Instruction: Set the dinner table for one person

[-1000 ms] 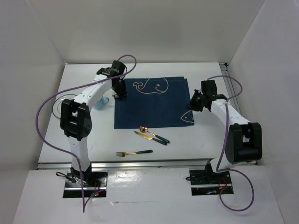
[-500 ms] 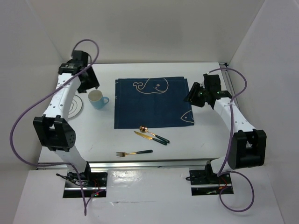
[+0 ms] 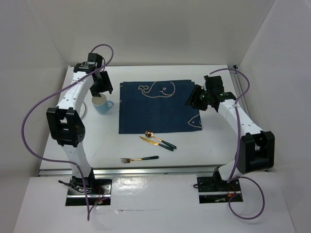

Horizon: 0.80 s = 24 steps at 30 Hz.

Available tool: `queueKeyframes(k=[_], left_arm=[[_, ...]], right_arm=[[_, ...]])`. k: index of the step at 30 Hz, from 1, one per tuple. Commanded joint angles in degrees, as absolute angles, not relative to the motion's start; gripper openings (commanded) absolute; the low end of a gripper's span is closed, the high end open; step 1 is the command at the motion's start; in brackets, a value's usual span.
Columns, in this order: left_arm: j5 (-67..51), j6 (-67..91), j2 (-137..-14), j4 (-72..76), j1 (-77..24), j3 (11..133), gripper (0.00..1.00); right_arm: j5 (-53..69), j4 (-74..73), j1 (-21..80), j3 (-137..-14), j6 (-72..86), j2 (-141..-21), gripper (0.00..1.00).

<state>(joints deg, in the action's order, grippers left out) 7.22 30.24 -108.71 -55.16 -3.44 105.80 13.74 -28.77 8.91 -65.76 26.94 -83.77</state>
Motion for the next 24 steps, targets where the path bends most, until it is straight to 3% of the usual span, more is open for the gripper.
queueKeyframes(k=[1,6,14,21,22,24], left_arm=[[7.5,31.2,-112.2,-55.9,-3.1,109.1,0.70],[9.2,31.7,-114.5,-55.9,-3.6,109.9,0.76],[11.7,31.7,-119.5,-54.7,-3.6,110.5,0.57],[11.0,30.6,-122.1,-55.2,-3.6,114.2,0.30],[11.6,30.6,-122.1,-55.2,-3.6,114.2,0.17],[11.6,30.1,-121.6,-55.7,-4.1,114.8,0.03]], right_arm=[[12.6,-29.9,9.4,-68.6,26.5,-83.6,0.58],[12.6,-29.9,9.4,-68.6,26.5,-83.6,0.59],[12.6,-29.9,9.9,-68.6,26.5,-83.6,0.59],[12.0,-30.4,9.9,-69.2,26.5,-84.1,0.59],[12.0,-30.4,9.9,-69.2,26.5,-84.1,0.59],[12.0,-30.4,9.9,-69.2,26.5,-84.1,0.59]])
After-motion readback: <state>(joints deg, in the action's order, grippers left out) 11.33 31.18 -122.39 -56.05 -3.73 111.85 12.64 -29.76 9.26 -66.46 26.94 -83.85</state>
